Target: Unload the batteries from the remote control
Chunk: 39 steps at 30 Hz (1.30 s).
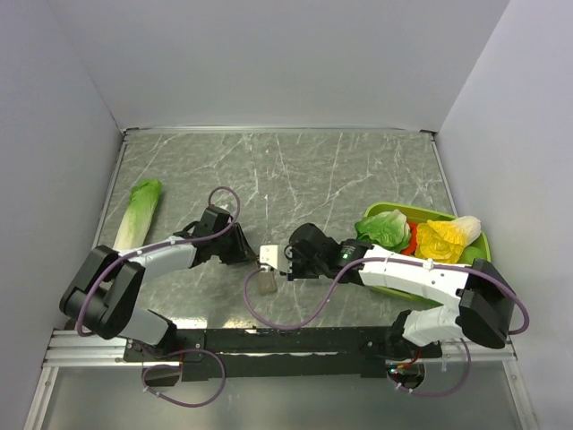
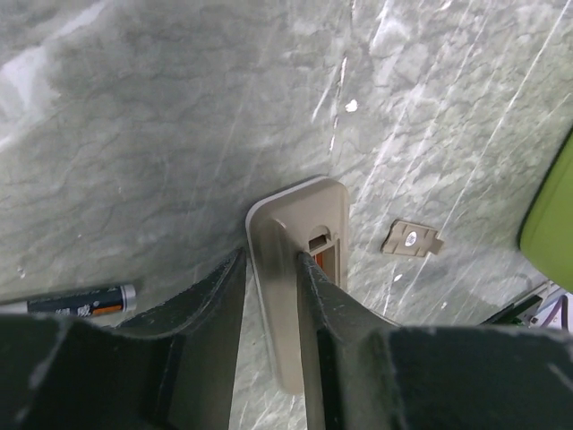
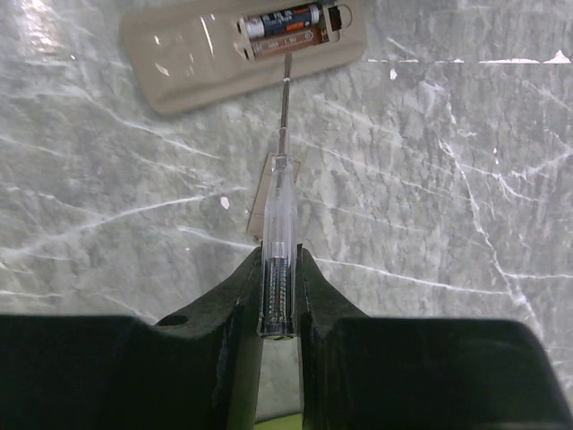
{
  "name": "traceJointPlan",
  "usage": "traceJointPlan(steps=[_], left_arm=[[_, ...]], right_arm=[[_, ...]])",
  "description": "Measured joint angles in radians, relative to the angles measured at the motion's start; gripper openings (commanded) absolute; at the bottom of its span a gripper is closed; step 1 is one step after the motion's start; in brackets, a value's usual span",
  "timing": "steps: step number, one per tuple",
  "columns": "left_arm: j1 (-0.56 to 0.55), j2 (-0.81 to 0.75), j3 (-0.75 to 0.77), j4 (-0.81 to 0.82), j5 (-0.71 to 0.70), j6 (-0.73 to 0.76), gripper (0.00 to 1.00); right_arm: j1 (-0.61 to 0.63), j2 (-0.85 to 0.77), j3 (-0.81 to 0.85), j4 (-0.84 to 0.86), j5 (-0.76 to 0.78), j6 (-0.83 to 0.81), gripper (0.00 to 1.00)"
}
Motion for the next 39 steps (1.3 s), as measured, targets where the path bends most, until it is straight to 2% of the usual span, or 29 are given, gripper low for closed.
traceJointPlan(steps=[27,39], left_arm=[[0.006,0.029,-0.015,0.078,0.051,-0.001,0.28],[0.012,0.029,-0.024,0.095,0.062,-0.002,0.22]], right_arm=[[0.000,0.145,0.076,0.002,-0.007,-0.063,0.00],[-0.001,0.158,0.079,0.012,-0.017,-0.062,0.00]])
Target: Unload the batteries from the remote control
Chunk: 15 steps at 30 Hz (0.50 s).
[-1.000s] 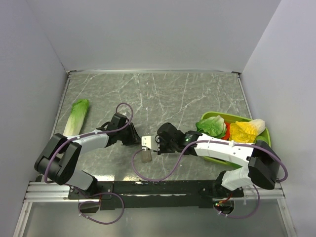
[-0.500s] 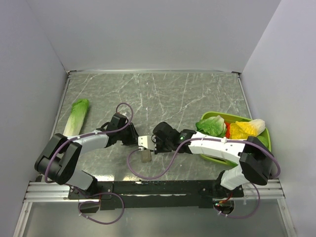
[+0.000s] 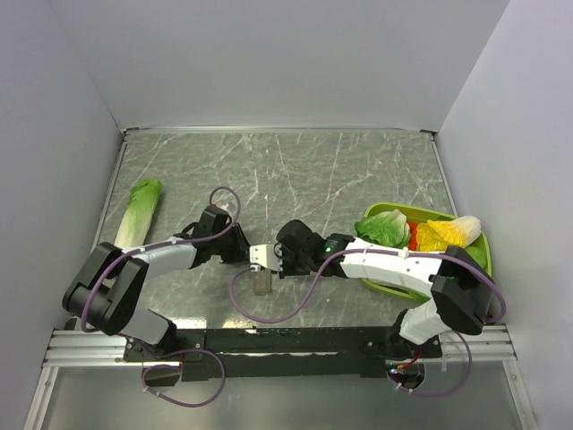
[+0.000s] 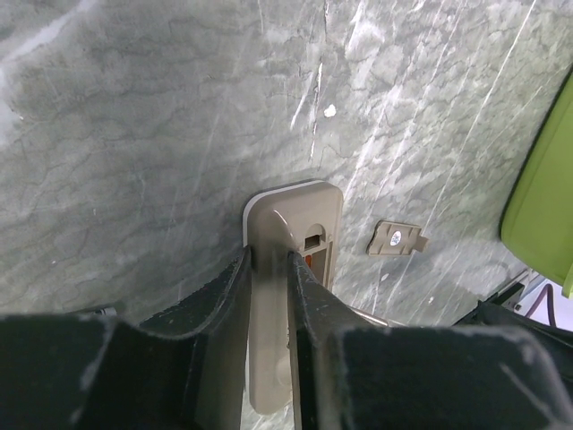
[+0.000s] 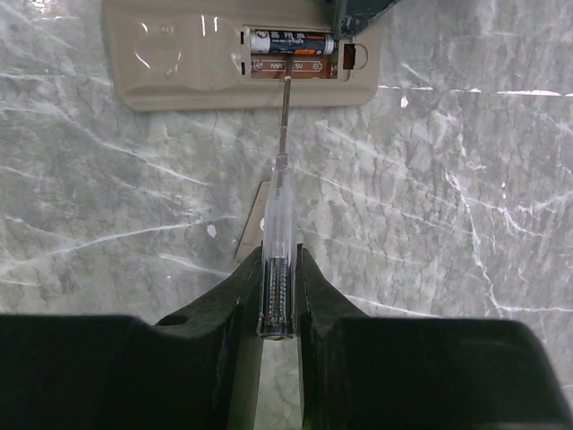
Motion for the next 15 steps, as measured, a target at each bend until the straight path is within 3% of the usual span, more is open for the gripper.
traceJointPlan(steps=[4,15], left_arm=[[0.002,-0.003,-0.010,0.014,0.001,-0.003,0.17],[0.006,-0.019,-0.049,0.070,0.003,-0.048,0.15]], right_arm=[[-0.011,-0.004,-0.034,0.036,-0.005,0.019,0.00],[-0.029,0.000,-0.123,0.143,0.002,0.093,0.00]])
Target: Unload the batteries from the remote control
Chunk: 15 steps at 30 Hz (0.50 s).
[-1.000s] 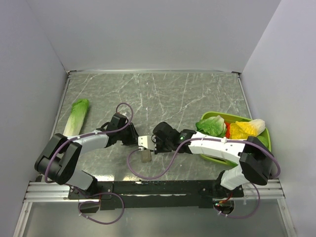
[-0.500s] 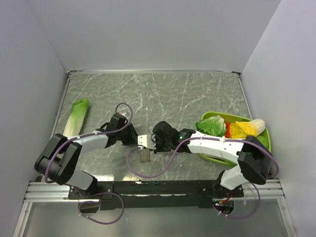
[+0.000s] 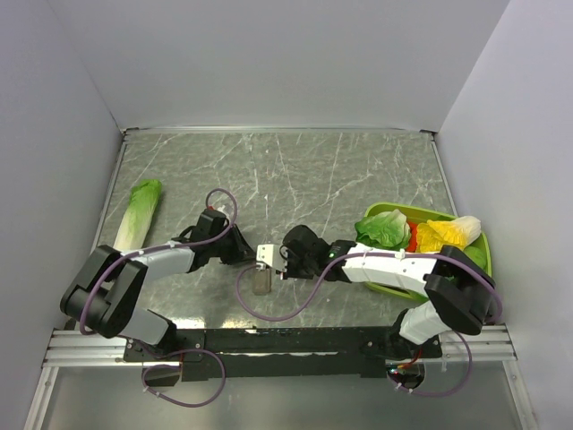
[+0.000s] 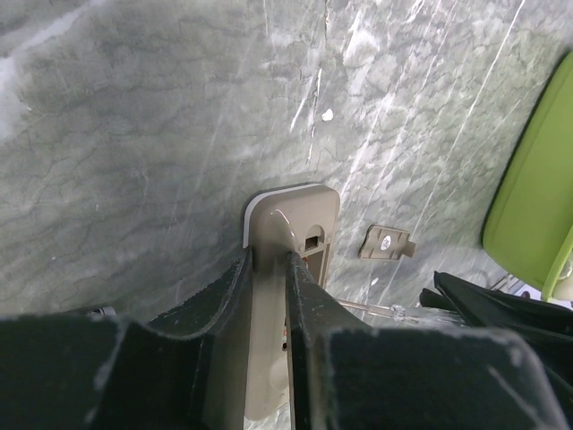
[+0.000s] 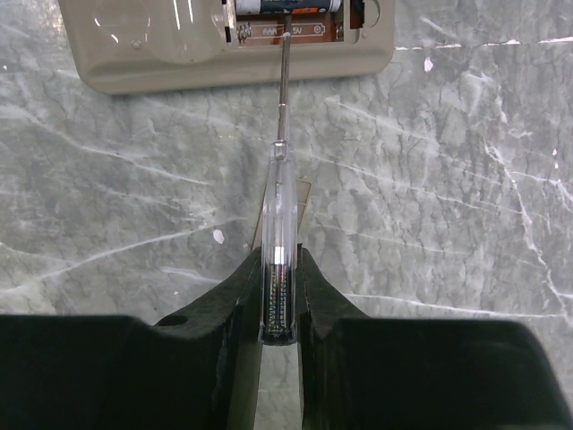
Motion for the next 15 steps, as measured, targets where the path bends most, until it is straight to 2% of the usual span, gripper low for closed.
traceJointPlan(steps=[7,15], left_arm=[[0.000,-0.002,0.000,-0.005,-0.007,-0.015,0.11],[-0.005,-0.012,0.013,-0.043,-0.028,-0.023,0.15]], right_arm=[[-0.001,0.008,-0.006,0.014,0.000,0.019,0.00],[-0.002,0.005,-0.011,0.020,-0.002,0.044,0.00]])
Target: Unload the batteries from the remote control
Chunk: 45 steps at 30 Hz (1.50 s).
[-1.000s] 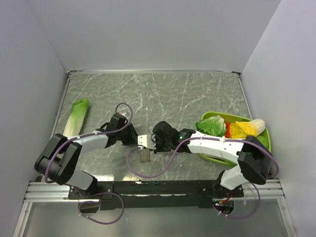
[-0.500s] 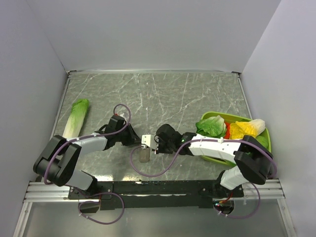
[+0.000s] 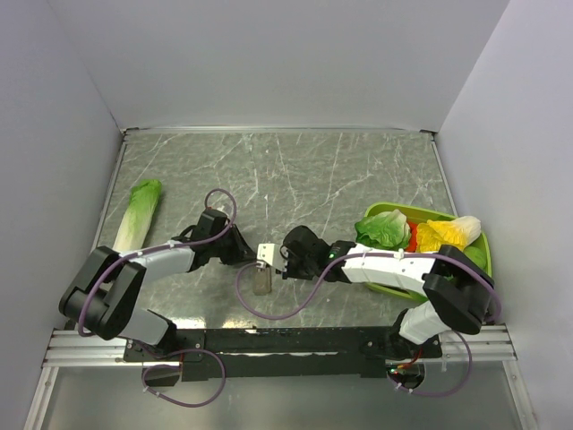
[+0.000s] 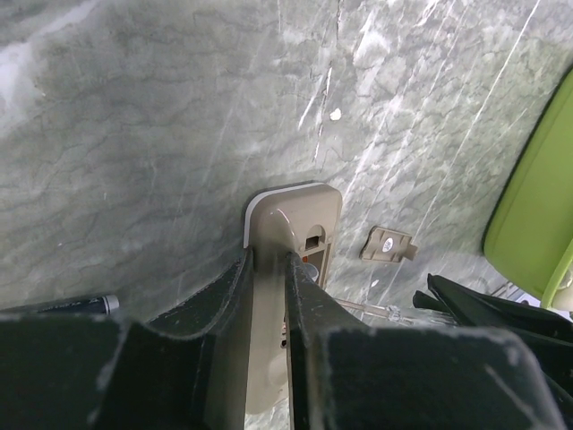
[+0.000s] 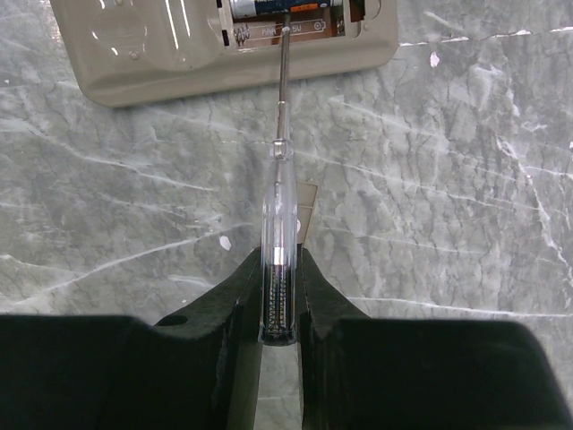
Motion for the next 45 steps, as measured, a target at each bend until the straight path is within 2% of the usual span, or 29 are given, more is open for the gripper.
traceJointPlan(steps=[12,31,40,45], left_arm=[[-0.002,-0.017,0.017,-0.066,-0.021,0.000,0.17],[-0.003,-0.017,0.024,-0.081,-0.022,0.001,0.17],[-0.003,-0.023,0.027,-0.095,-0.023,0.006,0.25],[-0.004,-0.056,0.027,-0.142,-0.023,0.020,0.34]], right_arm=[[0.005,-0.016,-0.016,0.025,-0.022,0.002,0.00],[0.039,-0.027,-0.003,0.014,0.013,0.001,0.00],[0.045,-0.027,0.014,-0.006,0.012,0.001,0.00],[0.049,-0.027,0.014,-0.006,-0.004,0.002,0.00]])
